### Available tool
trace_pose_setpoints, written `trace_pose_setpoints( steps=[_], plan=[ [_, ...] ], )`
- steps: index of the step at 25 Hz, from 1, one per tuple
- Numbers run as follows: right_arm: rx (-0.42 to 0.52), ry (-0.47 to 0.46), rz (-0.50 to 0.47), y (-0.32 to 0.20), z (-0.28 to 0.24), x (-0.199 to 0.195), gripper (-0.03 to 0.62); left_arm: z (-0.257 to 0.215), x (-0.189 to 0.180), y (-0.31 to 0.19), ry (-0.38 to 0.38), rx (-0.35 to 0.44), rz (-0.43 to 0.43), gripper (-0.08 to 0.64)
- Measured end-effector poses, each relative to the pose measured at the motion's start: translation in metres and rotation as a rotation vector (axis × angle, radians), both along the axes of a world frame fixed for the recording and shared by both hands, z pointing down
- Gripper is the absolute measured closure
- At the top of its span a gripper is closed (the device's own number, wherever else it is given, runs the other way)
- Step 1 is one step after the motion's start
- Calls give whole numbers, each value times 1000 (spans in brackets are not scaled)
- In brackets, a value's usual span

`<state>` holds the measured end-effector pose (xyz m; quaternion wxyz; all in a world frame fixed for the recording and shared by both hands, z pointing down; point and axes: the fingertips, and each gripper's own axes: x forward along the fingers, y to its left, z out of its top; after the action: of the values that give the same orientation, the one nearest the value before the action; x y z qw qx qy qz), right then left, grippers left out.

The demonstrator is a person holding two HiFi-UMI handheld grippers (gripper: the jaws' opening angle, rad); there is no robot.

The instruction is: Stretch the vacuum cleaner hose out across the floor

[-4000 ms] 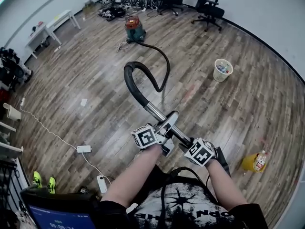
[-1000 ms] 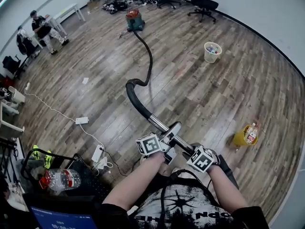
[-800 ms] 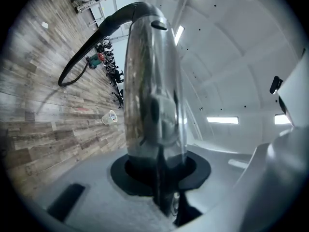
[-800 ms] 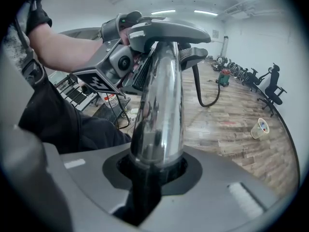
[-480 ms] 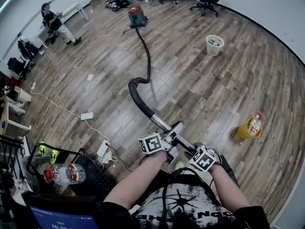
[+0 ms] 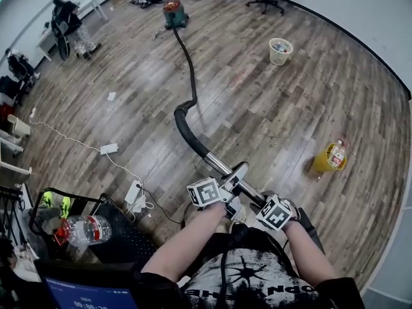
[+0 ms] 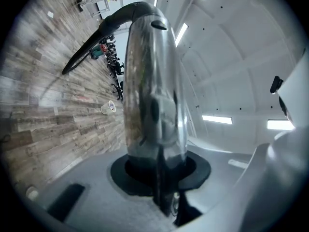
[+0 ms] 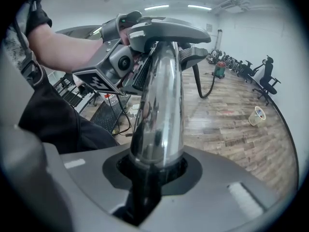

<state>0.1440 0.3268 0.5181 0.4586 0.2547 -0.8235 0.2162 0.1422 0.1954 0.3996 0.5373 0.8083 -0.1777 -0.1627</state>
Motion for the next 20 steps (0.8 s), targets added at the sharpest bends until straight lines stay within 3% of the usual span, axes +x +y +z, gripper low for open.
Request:
trace_pose_setpoints(
  steps=[11, 20],
  plan=[
    [-39, 49, 89, 70, 9, -17, 500, 15, -12, 64, 46, -39, 74, 472],
    [-59, 67, 100, 106, 11, 6, 500, 18, 10, 99, 58, -64, 85, 472]
  ],
)
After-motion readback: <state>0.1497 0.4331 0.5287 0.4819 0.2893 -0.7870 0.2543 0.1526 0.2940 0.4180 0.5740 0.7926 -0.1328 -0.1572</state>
